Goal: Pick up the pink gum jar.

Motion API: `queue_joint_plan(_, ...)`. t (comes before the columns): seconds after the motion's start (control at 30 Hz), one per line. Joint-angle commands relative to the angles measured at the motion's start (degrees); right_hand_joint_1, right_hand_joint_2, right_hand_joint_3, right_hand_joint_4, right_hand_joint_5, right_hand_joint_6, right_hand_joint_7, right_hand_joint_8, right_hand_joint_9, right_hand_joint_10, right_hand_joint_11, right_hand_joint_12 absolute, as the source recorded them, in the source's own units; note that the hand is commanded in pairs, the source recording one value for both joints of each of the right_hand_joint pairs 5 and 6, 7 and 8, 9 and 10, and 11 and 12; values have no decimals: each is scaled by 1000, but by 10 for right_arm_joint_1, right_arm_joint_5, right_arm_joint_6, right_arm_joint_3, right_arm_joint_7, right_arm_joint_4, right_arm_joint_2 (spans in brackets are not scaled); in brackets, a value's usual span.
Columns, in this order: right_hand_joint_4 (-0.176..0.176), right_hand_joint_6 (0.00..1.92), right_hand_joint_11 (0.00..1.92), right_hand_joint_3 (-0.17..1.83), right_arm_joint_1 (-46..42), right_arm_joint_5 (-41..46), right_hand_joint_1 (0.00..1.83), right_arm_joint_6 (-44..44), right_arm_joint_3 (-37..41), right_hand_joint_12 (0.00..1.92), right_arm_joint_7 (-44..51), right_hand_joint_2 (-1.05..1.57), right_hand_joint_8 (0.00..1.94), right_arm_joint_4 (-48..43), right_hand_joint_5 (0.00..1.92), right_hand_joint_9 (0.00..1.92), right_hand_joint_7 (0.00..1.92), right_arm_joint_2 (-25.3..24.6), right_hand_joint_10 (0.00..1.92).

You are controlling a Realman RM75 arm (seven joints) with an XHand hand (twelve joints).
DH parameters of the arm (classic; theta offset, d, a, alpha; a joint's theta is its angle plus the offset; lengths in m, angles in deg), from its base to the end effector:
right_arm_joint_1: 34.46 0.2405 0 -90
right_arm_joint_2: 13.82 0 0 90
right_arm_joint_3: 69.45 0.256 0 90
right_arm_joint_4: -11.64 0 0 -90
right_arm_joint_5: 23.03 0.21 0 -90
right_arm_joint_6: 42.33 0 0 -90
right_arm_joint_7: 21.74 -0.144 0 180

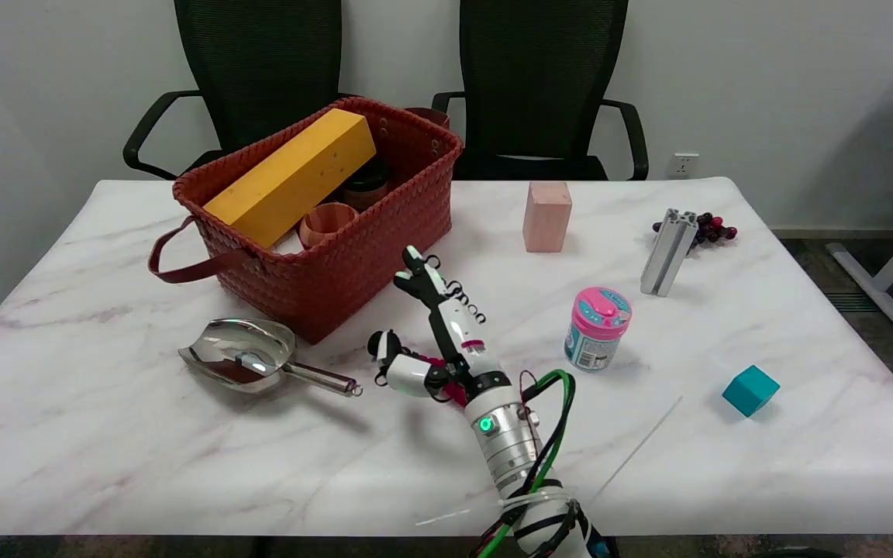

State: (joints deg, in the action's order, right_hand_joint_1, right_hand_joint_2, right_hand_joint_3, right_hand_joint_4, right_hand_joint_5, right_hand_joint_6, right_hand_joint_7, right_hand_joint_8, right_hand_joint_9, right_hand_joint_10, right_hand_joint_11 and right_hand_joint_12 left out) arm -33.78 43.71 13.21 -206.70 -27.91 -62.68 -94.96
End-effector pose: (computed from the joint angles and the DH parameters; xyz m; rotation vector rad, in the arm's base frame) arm -0.3046 -0.2828 0.1455 1.4757 -0.6938 0.9686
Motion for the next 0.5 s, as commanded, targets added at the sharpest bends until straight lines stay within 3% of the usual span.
queue_joint_plan(0.03, 0, 160, 153, 1067, -9, -4, 1059, 87, -15, 153, -93, 953, 398, 5, 160, 339, 398, -3, 339)
queue_joint_plan(0.4, 0, 38, 4, 1136, -10, -38, 991, 245, -35, 4, -87, 1005, 364, 5, 38, 295, 364, -29, 295)
queue_joint_plan(0.5, 0, 0, 0, 1216, -10, -40, 1000, 252, -35, 0, -87, 834, 153, 3, 0, 135, 153, -35, 135)
